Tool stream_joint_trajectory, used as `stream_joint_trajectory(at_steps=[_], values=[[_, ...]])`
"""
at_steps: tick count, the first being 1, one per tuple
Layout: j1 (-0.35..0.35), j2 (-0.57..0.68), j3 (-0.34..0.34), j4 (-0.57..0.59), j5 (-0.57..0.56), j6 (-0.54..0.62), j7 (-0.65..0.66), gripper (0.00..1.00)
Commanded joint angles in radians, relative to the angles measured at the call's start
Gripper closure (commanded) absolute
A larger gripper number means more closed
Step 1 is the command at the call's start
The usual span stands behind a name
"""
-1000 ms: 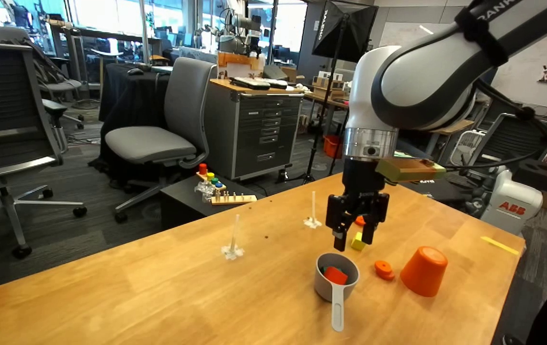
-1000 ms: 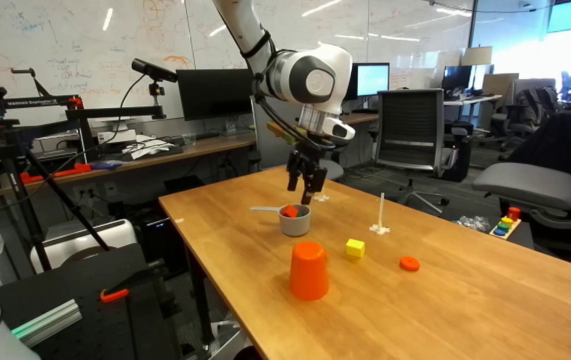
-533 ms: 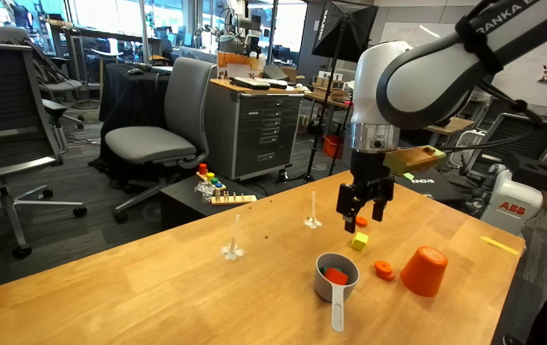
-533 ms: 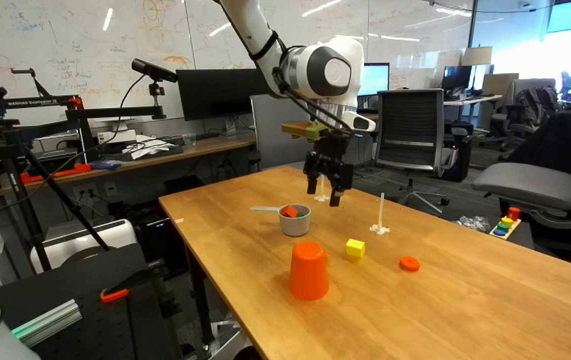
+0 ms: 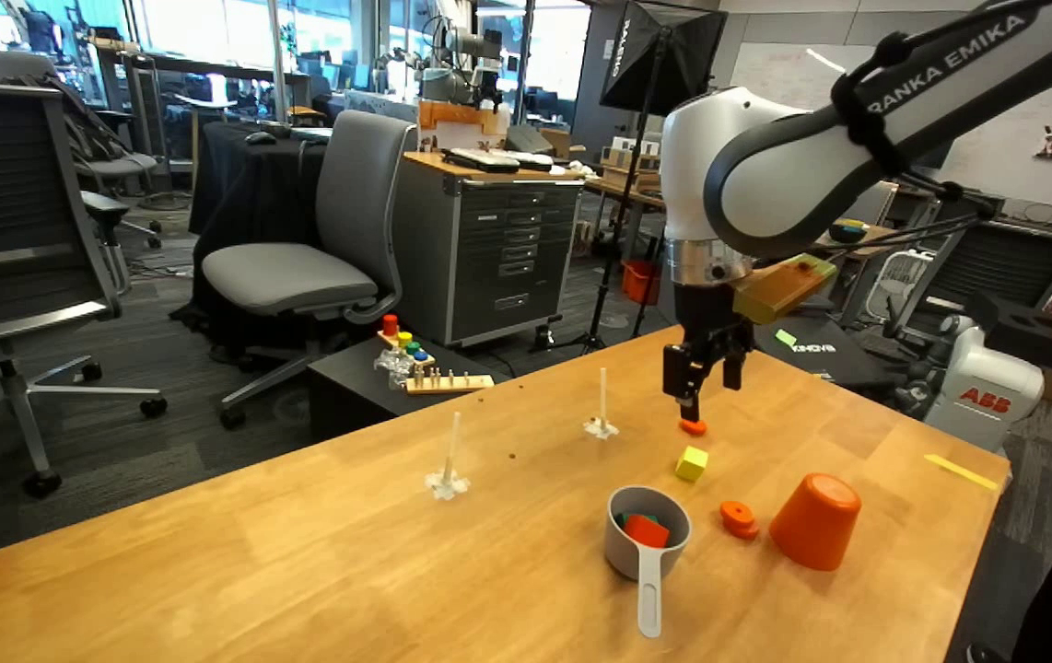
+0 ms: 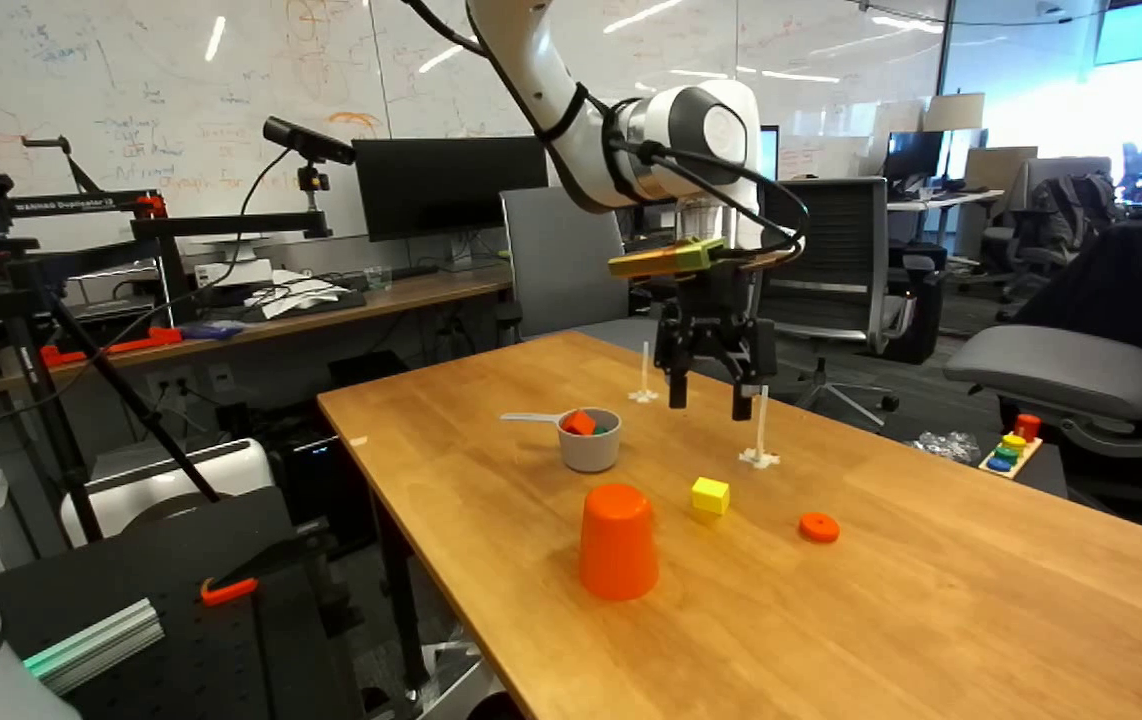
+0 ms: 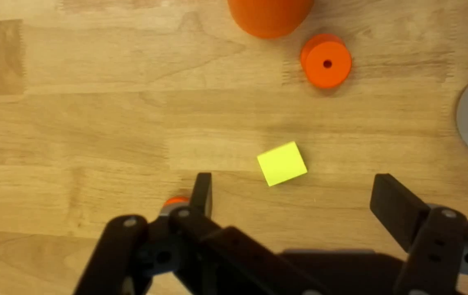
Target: Put the blocks in the grey cup
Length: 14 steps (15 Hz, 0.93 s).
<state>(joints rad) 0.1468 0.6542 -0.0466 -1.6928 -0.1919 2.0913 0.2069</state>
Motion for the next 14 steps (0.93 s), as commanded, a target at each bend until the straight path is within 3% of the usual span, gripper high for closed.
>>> stream_joint_trajectory(at_steps=[1,14], values=[[-0.002,0.021,0.003,0.022,-0.002,-0.005,0.001,0.00],[0.041,0.125,-0.018,0.053,-0.184,-0.007,-0.025,0.00]])
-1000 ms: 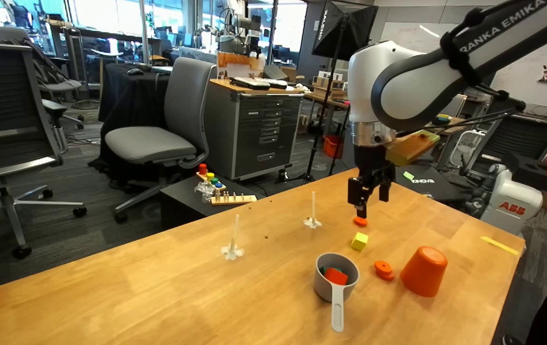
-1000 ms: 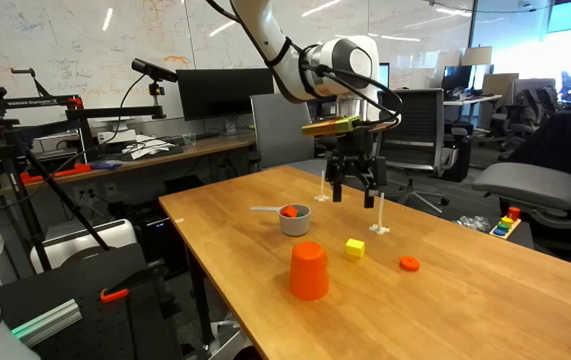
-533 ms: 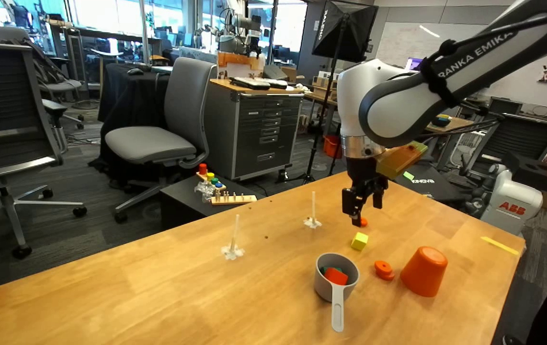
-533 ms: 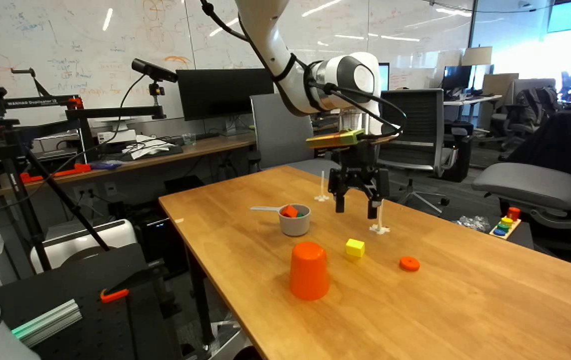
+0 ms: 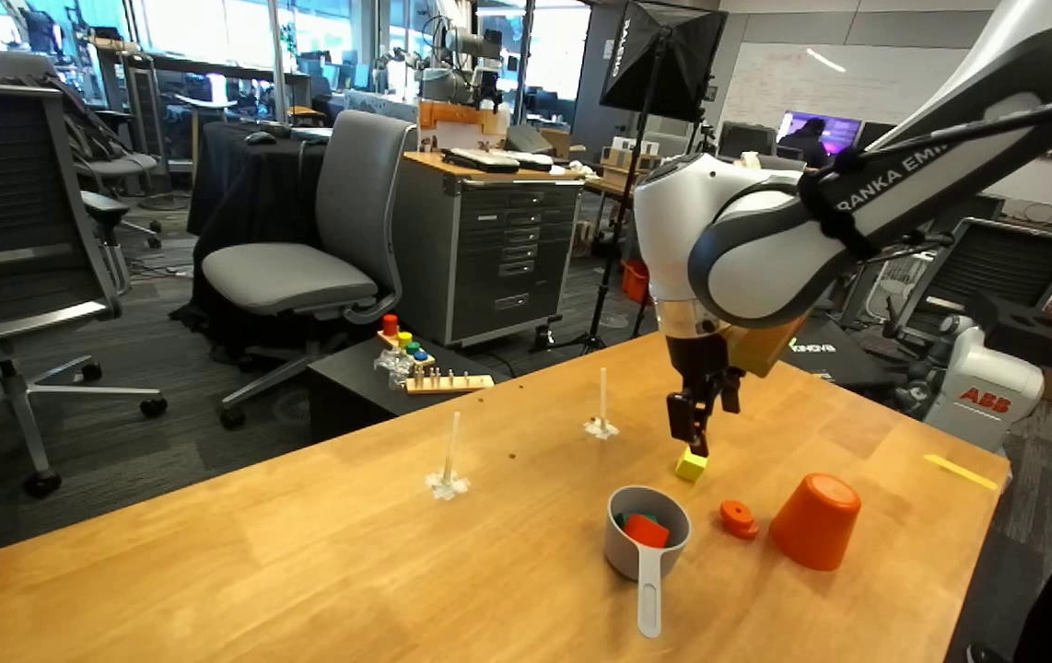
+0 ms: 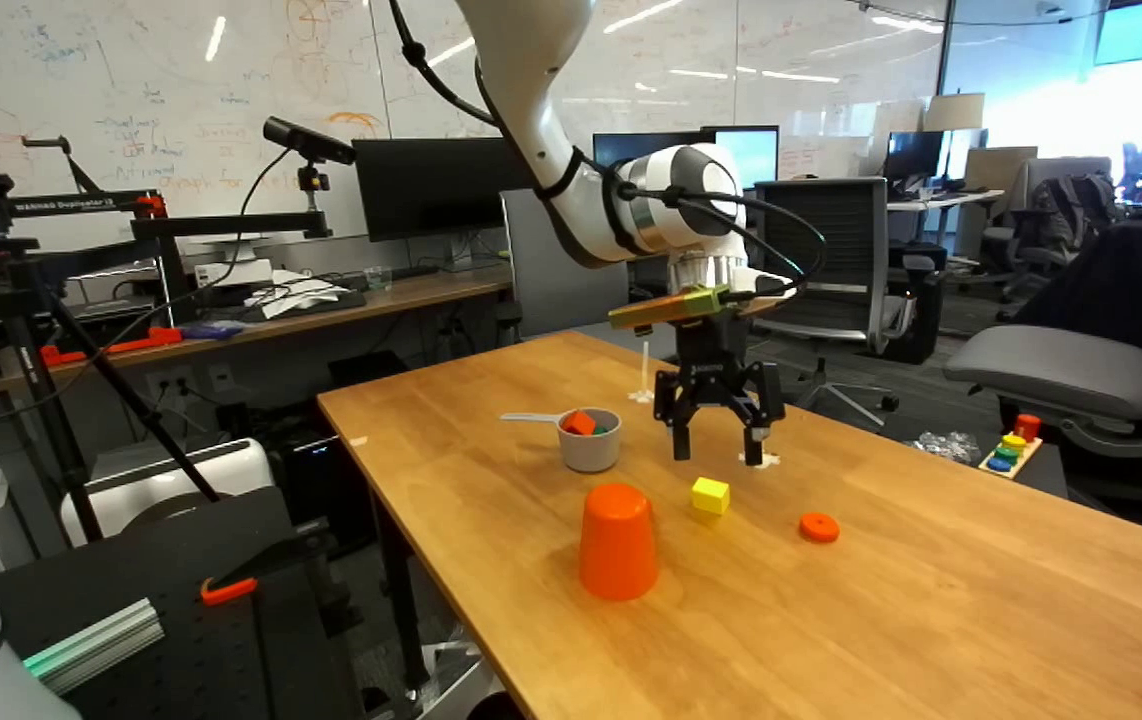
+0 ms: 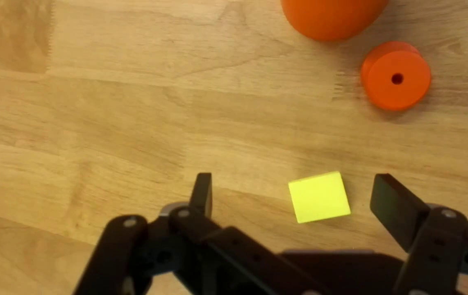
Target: Put the blocks in the grey cup
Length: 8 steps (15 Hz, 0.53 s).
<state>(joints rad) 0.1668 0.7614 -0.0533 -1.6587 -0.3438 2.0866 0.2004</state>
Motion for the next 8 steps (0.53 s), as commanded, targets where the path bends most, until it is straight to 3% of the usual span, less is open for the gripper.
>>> stream_joint_trajectory(at_steps=[1,8], values=[[0.023,0.029,-0.007,0.024,-0.033,0.003,-0.020,0.00],[0.027,0.099,0.000,0.060,-0.016,0.021,-0.042,0.00]])
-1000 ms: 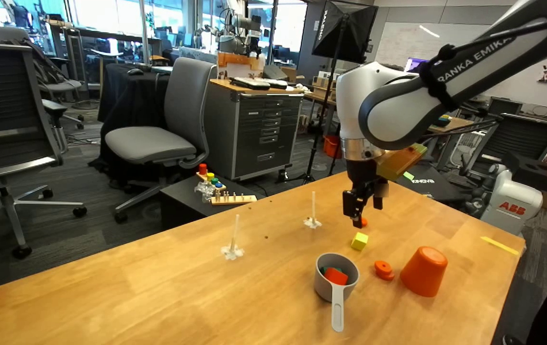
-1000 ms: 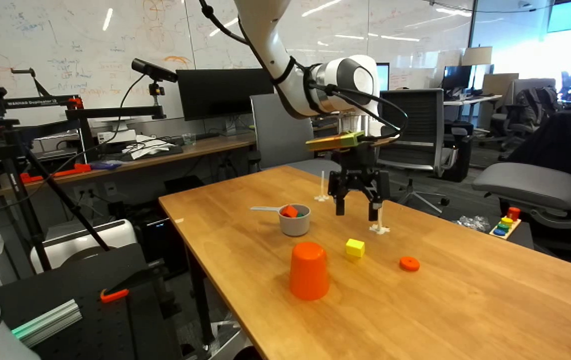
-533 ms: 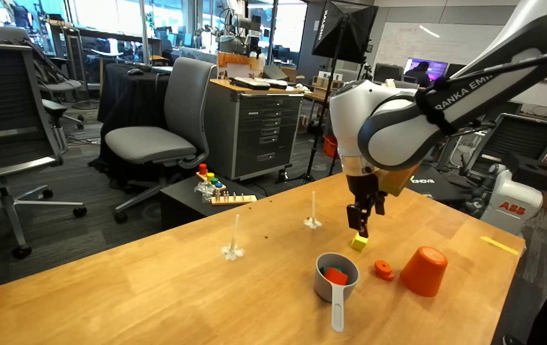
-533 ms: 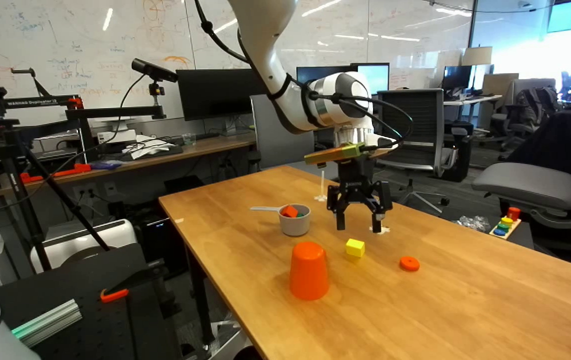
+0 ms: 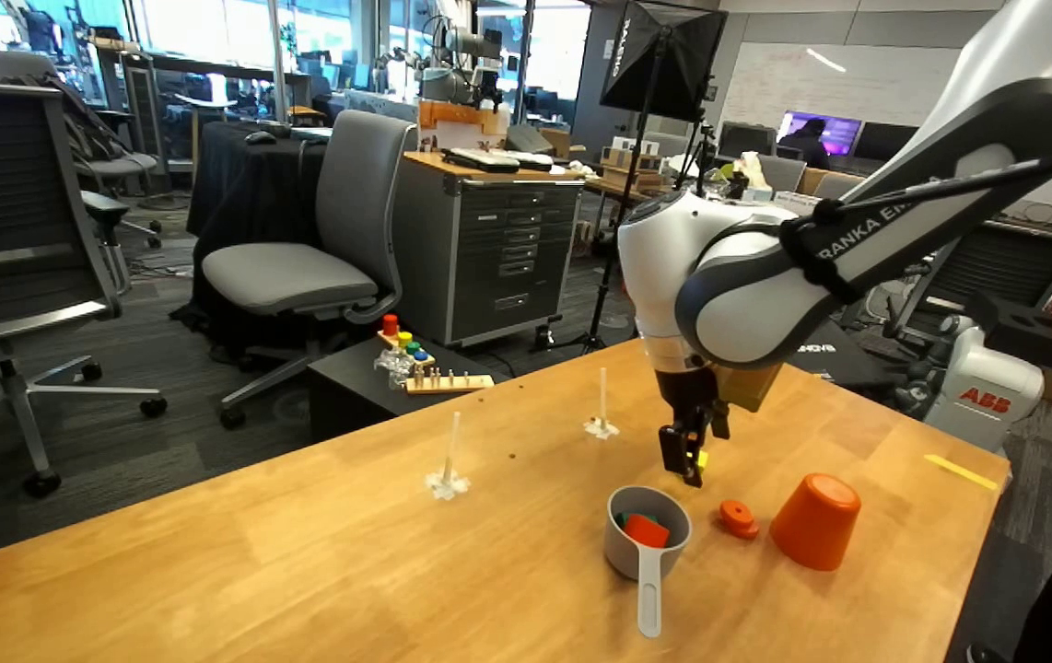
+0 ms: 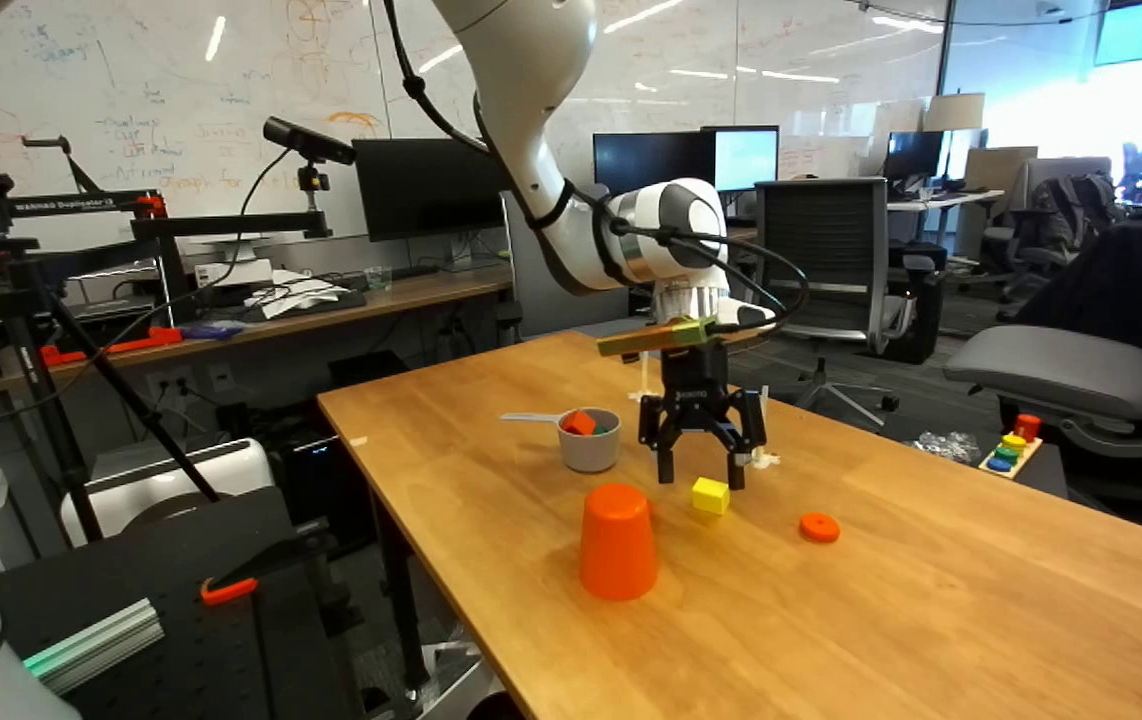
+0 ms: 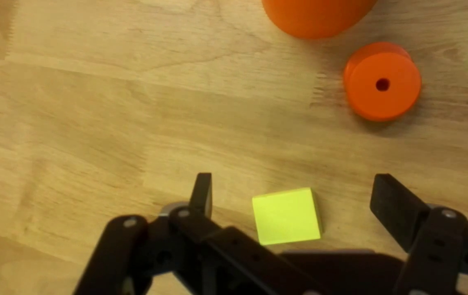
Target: Put the blocks in the grey cup
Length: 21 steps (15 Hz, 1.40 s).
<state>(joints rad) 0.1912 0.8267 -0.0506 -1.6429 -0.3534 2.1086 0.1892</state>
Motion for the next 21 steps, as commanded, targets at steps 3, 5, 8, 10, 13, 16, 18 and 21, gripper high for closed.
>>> stream_joint_trajectory(at_steps=[3,5,8,10,13,16,18,21], values=[[-0.001,0.056,-0.003,0.065,-0.005,0.002,-0.049,0.25],[-0.002,0.069,-0.001,0.078,-0.003,0.004,-0.061,0.32],[-0.006,0.077,0.002,0.091,0.001,0.008,-0.081,0.58],[-0.010,0.079,0.009,0.091,0.006,0.018,-0.097,0.72],[-0.010,0.073,0.015,0.094,0.009,0.014,-0.118,0.82],[-0.020,0.028,0.042,0.073,0.047,0.008,-0.136,0.83],[-0.016,0.002,0.061,0.061,0.070,0.011,-0.141,0.82],[0.004,-0.041,0.086,0.037,0.086,0.019,-0.132,0.82]])
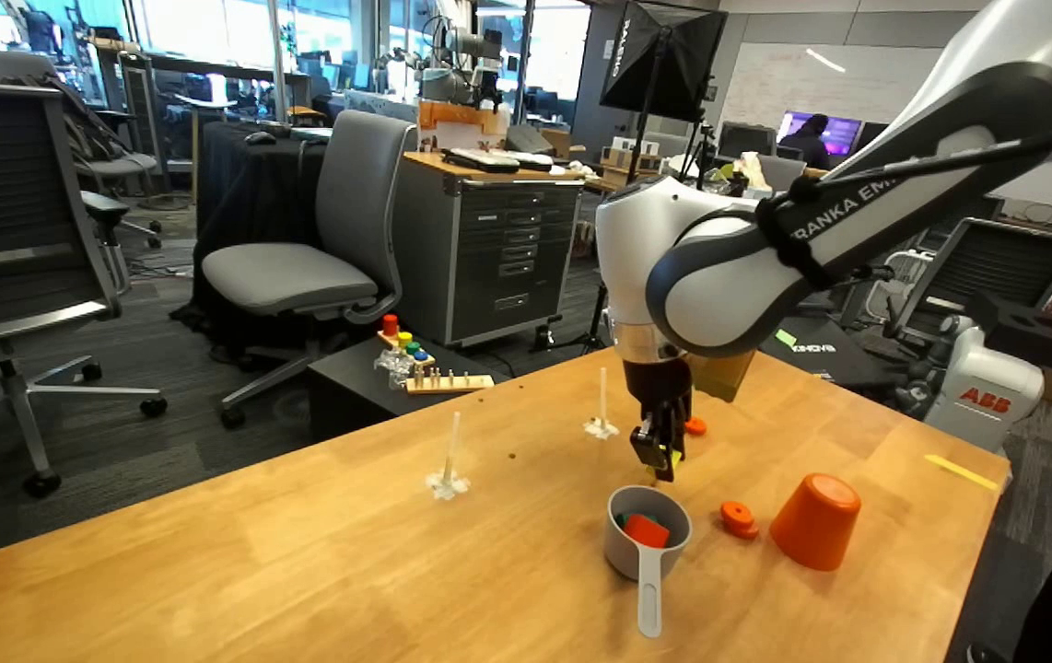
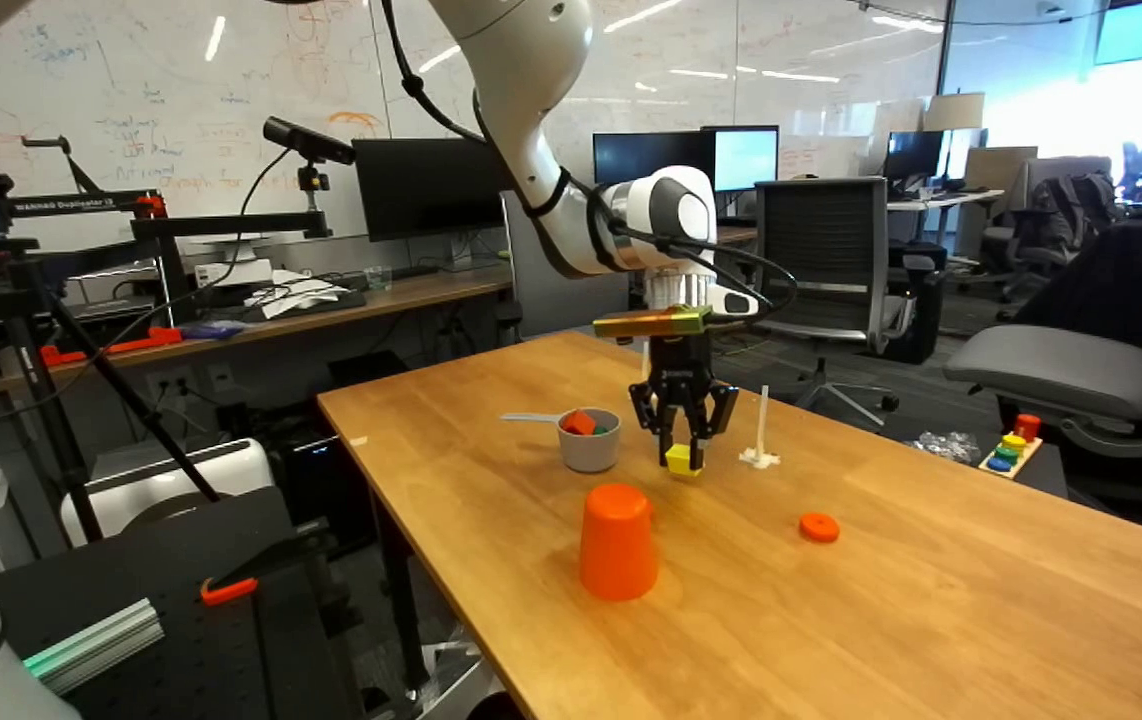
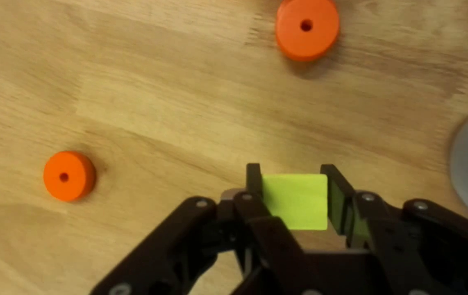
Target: Put the blocks in the grey cup
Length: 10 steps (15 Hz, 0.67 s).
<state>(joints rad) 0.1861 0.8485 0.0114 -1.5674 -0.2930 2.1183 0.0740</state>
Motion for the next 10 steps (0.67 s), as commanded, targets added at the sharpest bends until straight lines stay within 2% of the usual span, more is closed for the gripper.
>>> stream_joint_trajectory(at_steps=[1,10], values=[[0.017,-0.079,0.031,-0.045,0.027,0.008,-0.013,0.82],[0.071,-0.185,0.072,-0.129,0.036,0.006,0.013,0.83]])
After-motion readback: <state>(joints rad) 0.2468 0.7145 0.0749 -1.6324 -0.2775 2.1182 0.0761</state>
